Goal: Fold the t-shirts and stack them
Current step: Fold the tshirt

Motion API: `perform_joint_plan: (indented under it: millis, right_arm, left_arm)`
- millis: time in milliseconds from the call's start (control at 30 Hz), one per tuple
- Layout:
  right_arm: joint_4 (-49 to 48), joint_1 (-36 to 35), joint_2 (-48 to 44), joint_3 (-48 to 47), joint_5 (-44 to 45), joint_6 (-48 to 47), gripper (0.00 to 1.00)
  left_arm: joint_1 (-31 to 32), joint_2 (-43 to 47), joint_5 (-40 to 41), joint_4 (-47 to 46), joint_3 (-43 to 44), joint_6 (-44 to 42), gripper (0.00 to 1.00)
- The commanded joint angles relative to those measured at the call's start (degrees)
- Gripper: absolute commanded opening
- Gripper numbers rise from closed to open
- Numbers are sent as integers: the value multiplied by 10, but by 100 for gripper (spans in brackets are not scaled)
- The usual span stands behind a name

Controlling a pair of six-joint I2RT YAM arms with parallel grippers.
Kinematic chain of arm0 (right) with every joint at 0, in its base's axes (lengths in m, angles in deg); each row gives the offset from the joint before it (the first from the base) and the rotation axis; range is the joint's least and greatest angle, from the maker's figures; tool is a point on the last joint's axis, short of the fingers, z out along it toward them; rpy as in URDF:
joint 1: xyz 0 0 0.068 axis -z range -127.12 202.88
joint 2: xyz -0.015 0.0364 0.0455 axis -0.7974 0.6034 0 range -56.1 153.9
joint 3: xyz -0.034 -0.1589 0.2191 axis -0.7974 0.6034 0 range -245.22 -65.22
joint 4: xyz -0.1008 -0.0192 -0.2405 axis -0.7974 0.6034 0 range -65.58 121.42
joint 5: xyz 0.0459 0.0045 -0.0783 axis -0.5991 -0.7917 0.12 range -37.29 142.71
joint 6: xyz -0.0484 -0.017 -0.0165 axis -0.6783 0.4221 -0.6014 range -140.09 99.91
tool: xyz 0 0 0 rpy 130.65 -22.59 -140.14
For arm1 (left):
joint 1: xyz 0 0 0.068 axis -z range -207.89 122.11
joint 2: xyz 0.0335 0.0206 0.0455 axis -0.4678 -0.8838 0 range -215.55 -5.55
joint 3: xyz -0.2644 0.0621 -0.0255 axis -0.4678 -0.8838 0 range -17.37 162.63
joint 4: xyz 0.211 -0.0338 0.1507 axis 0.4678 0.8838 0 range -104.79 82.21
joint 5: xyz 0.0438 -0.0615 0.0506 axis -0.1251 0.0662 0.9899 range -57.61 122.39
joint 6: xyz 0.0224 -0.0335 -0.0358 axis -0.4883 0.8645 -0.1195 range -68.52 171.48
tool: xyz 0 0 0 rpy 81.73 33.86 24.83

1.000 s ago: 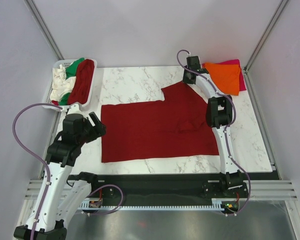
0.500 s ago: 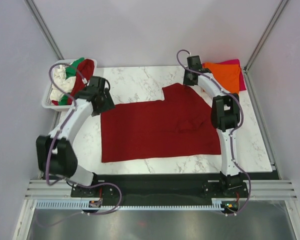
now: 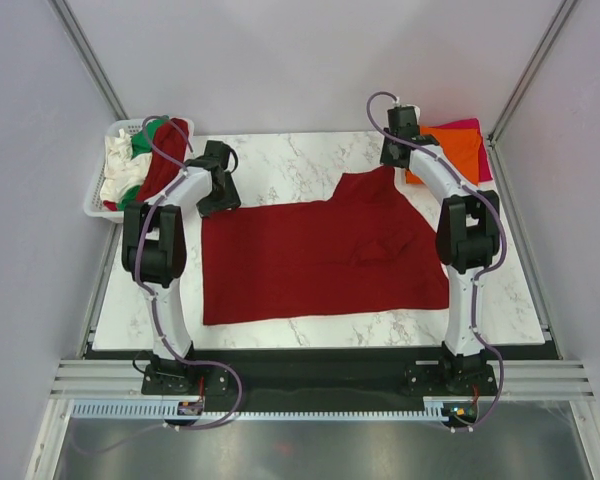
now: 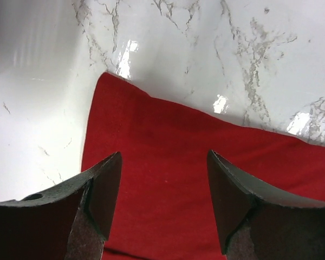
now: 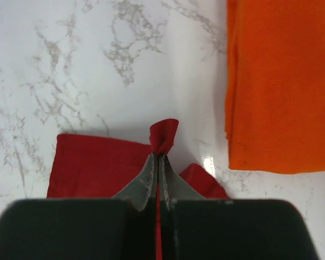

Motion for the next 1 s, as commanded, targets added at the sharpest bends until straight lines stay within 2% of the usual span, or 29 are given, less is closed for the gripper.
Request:
perform_joint_plan:
  millis: [0,267,633,833,967]
  right_arm:
    - [3,25,-8,0,48,20,0]
    - [6,48,4,-4,67,18,0]
    - [4,50,14,-8,4,16,0]
    - [5,50,14,-1,6,16,0]
    - [4,49,15,2,6,17,0]
  left_arm:
    - [-2,1,0,-31,28,-27,71]
    - [-12,-26,-6,-42,51,-32,71]
    - [-21,-101,-39,-48,133,-47,71]
    - [-31,-133,-53,-47,155,-44,67]
    - [-31,-134,-49,-48,146,-40,59]
